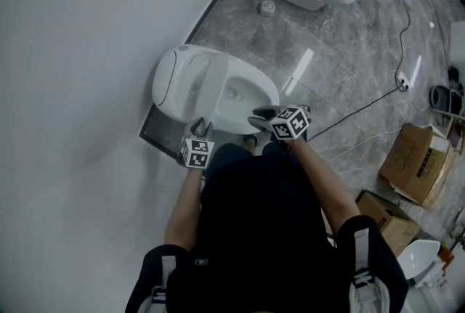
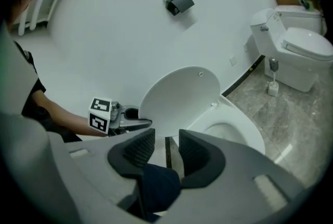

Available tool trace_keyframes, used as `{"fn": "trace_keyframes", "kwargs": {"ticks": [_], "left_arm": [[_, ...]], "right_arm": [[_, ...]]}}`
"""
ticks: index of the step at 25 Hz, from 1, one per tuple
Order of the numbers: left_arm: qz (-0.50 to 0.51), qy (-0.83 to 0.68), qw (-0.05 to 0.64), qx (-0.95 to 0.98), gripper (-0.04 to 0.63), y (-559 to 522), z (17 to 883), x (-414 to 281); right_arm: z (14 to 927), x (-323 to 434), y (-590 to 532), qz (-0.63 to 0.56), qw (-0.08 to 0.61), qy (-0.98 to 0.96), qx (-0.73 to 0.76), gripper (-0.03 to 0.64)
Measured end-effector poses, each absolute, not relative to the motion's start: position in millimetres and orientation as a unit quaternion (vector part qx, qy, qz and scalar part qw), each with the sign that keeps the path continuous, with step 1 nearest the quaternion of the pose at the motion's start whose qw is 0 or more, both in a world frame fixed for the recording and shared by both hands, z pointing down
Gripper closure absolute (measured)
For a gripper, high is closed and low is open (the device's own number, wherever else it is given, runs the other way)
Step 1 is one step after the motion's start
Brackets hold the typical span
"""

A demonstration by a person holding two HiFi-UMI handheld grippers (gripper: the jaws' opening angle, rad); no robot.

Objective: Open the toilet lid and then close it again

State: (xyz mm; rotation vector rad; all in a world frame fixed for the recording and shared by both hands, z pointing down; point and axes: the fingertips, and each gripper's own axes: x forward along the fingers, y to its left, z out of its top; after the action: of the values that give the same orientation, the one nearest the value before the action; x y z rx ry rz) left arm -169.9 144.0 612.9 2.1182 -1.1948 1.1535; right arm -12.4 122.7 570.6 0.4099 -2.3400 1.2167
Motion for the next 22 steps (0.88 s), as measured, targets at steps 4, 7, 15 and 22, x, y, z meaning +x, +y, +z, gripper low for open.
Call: {"fn": "trace_keyframes", "kwargs": {"ticks": [4, 7, 15, 22], "left_arm": [[0.424, -0.405, 0.209, 0.783, 0.453, 144.5, 616.0, -158.5], [0.426, -0.394, 0.21, 0.787, 0.444, 147.8, 618.6, -152.7], [0.427, -0.351, 0.212, 0.806, 0.416, 154.6, 621.7, -138.1], [0.425, -0.316, 0.209, 0.822, 0.399, 163.3, 623.2, -130.3]], "right_arm": [[565.4, -31.9, 104.5, 0.474, 0.198, -0.844, 0.157, 0.435], [564.9, -43.9, 95.2, 0.478, 0.192, -0.842, 0.159, 0.425], [566.4, -59.8, 76.4, 0.537, 0.154, -0.809, 0.185, 0.425], [563.8, -59.2, 75.6, 0.592, 0.104, -0.773, 0.203, 0.425]]}}
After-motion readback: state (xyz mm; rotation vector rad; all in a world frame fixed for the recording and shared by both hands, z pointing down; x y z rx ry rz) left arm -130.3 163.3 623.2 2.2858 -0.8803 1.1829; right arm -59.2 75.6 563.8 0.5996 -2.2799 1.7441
